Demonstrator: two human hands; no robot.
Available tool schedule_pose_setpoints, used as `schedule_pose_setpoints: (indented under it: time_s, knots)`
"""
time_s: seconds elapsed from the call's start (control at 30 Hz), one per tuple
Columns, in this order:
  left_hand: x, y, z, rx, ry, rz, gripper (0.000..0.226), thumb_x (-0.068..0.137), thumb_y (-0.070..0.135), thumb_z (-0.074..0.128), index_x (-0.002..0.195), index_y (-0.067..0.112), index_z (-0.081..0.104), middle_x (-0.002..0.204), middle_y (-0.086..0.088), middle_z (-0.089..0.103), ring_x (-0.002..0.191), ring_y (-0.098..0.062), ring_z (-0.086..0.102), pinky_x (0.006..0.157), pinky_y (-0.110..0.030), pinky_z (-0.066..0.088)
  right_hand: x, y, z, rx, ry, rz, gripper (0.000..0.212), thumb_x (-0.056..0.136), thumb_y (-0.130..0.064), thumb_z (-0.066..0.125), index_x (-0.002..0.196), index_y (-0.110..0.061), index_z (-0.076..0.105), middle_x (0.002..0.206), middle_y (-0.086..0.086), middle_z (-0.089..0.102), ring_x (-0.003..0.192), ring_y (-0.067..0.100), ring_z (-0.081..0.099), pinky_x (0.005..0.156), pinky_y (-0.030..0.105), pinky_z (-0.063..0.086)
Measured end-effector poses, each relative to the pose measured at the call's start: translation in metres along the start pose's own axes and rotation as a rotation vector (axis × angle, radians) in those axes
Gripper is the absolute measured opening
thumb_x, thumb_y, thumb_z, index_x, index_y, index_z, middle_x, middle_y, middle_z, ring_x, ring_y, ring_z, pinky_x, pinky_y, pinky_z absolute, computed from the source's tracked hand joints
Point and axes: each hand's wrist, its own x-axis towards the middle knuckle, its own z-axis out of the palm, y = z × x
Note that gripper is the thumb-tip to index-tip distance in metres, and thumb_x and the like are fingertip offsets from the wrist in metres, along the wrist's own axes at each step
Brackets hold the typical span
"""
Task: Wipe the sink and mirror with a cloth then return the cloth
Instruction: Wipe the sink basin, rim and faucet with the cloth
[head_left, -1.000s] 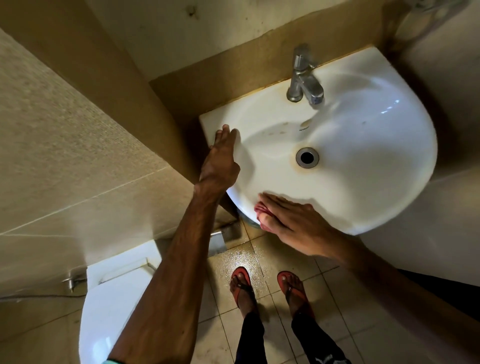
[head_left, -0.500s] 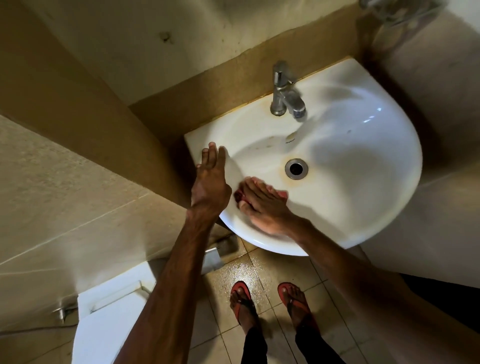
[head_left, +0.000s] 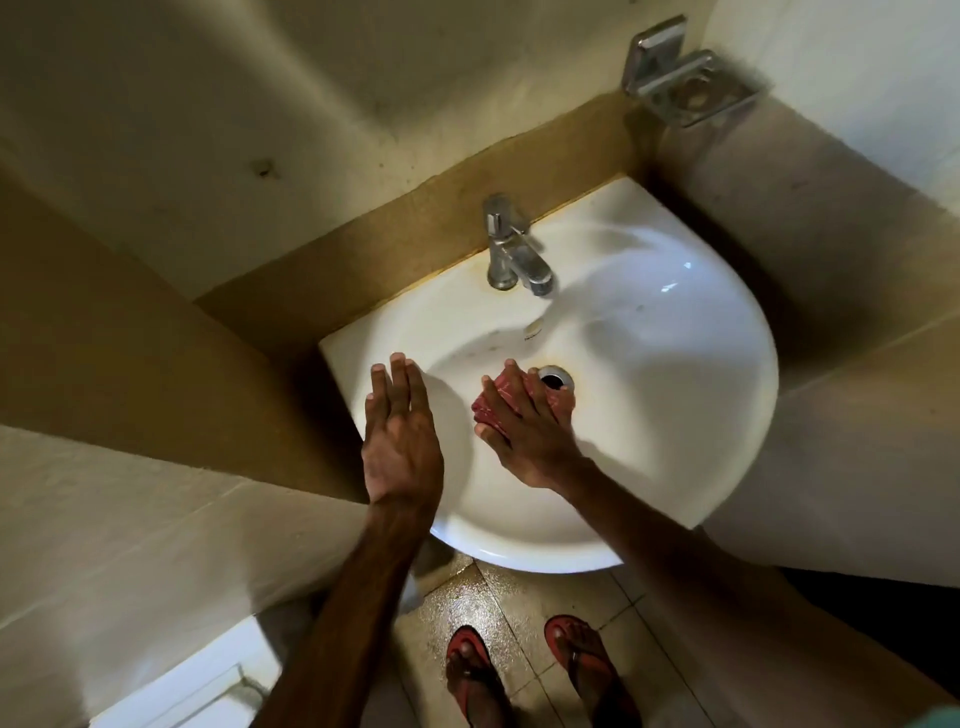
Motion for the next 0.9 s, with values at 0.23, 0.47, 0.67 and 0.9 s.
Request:
schedule_pose_setpoints:
  time_s: [0.23,0.47,0.67,0.9]
  knots:
    - [-0.002,0.012,-0.002,-0.033,0.008,-0.012,0.072,0.096,0.001,0.03,0.159,0.002,-0.005,0.168,-0.017,-0.006,0.157,-0.033,-0.004,0.128,-0.041,0.012,-0.05,-0.024,-0.028,0.014,-0.239,-0.087,0.084,0.096,-0.065,0.007,0.168,-0.021,0.002,0.176,0.005,-0.006,0.163,0.03,0.001,0.13,0.052,0.002]
    - [-0.004,0.011,-0.009,-0.007,-0.04,0.0,0.074,0.096,0.001,0.03,0.158,0.001,-0.012,0.167,-0.017,-0.012,0.156,-0.032,-0.01,0.128,-0.04,0.01,-0.034,0.02,-0.033,-0.06,-0.107,-0.112,0.076,0.103,-0.069,0.035,0.167,-0.032,0.016,0.176,-0.006,0.003,0.162,0.023,0.01,0.121,0.045,0.006]
    - [-0.005,0.012,-0.013,0.008,-0.051,-0.018,0.074,0.098,0.003,0.035,0.158,0.0,-0.007,0.168,-0.018,-0.008,0.156,-0.032,-0.006,0.128,-0.04,0.011,-0.04,0.006,-0.03,-0.009,-0.135,-0.026,0.088,0.09,-0.07,0.016,0.16,-0.023,0.04,0.172,0.004,0.029,0.157,0.028,0.031,0.123,0.047,0.021]
    - [-0.004,0.006,-0.019,0.033,-0.082,0.008,0.075,0.098,0.003,0.036,0.157,0.0,-0.01,0.168,-0.018,-0.008,0.156,-0.033,-0.007,0.128,-0.039,0.01,-0.098,-0.002,-0.079,0.199,-0.376,-0.183,0.064,0.103,-0.068,0.041,0.161,-0.043,0.032,0.172,-0.019,0.015,0.157,0.0,0.012,0.13,0.044,0.001]
